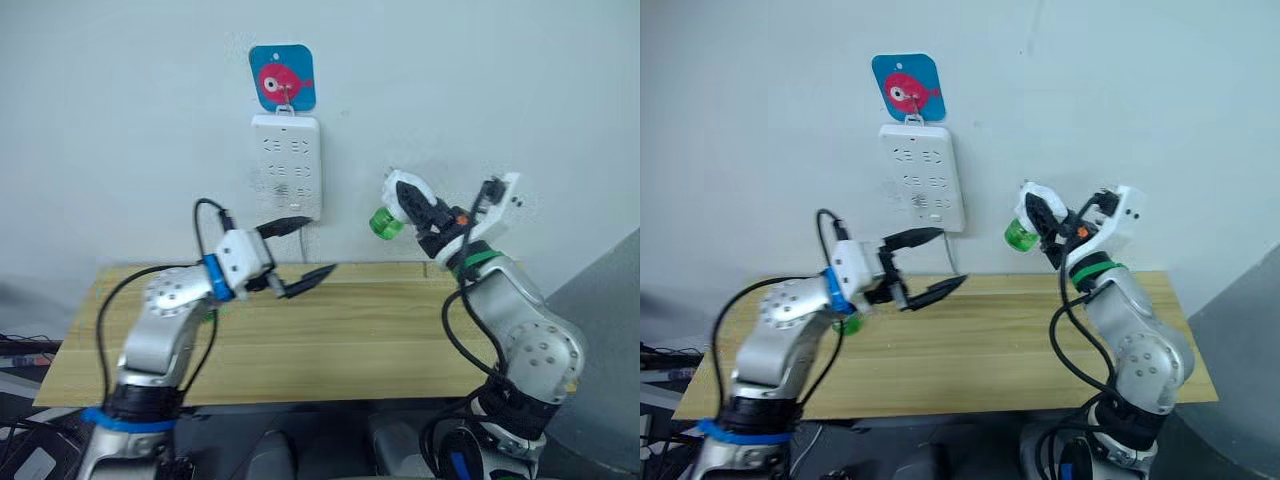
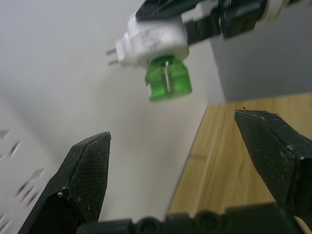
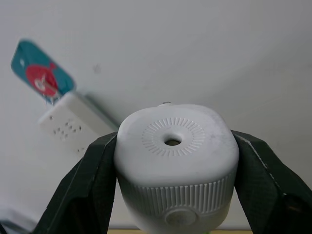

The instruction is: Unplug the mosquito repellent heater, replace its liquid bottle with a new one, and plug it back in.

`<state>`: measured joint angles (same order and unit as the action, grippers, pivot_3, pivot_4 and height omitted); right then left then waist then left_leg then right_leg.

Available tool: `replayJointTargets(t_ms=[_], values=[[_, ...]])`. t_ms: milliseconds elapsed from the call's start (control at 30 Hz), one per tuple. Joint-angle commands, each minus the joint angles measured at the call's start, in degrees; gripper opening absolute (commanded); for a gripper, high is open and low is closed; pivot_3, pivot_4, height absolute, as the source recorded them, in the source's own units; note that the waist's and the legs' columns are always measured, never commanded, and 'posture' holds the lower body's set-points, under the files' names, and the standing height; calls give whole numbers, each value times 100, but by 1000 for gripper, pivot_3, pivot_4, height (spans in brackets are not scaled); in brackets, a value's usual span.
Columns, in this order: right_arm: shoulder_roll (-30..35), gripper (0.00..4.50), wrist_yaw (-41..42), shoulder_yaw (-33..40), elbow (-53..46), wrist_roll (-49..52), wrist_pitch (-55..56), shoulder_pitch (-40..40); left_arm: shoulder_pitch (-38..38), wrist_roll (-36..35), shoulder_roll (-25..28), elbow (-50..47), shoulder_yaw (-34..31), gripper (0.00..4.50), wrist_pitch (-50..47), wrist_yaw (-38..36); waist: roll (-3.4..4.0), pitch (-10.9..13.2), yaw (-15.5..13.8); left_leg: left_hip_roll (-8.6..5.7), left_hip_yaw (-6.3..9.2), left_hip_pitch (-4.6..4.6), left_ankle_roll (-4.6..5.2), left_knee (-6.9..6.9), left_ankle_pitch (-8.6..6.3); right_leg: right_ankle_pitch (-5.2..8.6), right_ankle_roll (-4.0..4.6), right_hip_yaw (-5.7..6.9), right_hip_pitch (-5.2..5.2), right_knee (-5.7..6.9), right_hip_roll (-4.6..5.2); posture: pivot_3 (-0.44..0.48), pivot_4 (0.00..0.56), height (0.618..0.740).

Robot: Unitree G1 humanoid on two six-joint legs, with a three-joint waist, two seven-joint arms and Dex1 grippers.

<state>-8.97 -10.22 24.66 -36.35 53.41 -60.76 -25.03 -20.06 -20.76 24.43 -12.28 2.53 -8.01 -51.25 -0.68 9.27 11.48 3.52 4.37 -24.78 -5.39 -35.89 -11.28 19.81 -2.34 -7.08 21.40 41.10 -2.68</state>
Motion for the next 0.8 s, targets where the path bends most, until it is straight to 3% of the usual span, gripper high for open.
replayJointTargets(t_ms=[33, 267, 500, 800], values=[[-562, 2936, -1003, 120, -208, 1632, 465, 232, -245, -3, -281, -52, 115, 4500, 120, 234, 21, 13, 88, 3, -1, 0, 0, 2, 0, 0, 0, -2, 2, 0, -3, -262, 177, 732], [-14, 2936, -2249, -549, -261, 3385, 1589, 680, -618, -47, -650, 270, 196, 4500, 154, 300, 45, 51, 280, 4, -4, 0, 3, 6, -1, 16, -22, -9, 3, -2, -10, -280, 186, 732], [421, 2936, -2604, -1048, -306, 3916, 2430, 864, -863, 16, -749, 502, 324, 4500, 236, 144, 55, 76, 287, 3, -9, 0, 2, 3, -1, 18, -26, -14, 3, -6, -10, -287, 189, 732], [911, 2936, -2637, -1450, -260, 4150, 3069, 905, -898, 179, -1057, 566, 497, 4500, 273, 463, 51, 101, 279, 3, -8, -1, 3, 9, -1, 18, -27, -14, 3, -15, -10, -287, 186, 732]])
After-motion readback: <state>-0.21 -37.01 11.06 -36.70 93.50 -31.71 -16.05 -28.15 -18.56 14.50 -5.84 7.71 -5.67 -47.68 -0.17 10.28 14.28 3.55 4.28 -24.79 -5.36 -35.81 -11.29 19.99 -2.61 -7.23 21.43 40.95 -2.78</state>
